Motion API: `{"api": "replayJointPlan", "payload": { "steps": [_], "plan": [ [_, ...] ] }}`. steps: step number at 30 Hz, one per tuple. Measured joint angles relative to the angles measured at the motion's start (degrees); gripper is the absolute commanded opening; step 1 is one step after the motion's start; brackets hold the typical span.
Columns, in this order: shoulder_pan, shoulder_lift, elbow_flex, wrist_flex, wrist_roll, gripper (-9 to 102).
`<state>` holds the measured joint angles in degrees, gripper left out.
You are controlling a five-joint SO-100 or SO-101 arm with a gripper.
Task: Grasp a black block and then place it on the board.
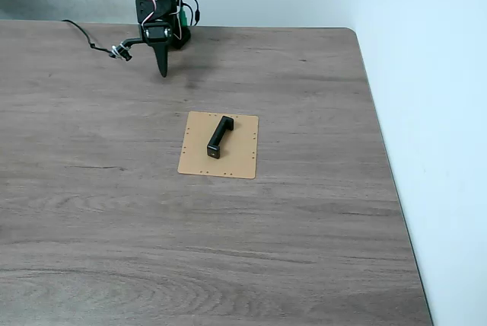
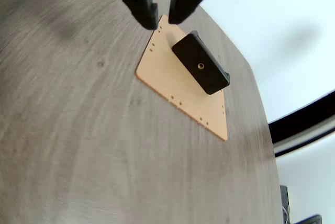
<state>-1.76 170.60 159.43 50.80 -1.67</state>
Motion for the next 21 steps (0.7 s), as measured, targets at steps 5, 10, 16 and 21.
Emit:
{"api": "replayJointPlan", "payload": {
  "steps": [5, 10, 16, 21],
  "plan": [
    [-1.93, 11.43, 7.65, 3.16, 2.37, 0],
    [-3.16, 17.4, 13.45, 5.01, 3.34, 0],
    [-2.02, 21.88, 16.96, 6.06, 3.34, 0],
    [-2.11, 21.97, 16.96, 6.06, 4.31, 0]
  ]
}}
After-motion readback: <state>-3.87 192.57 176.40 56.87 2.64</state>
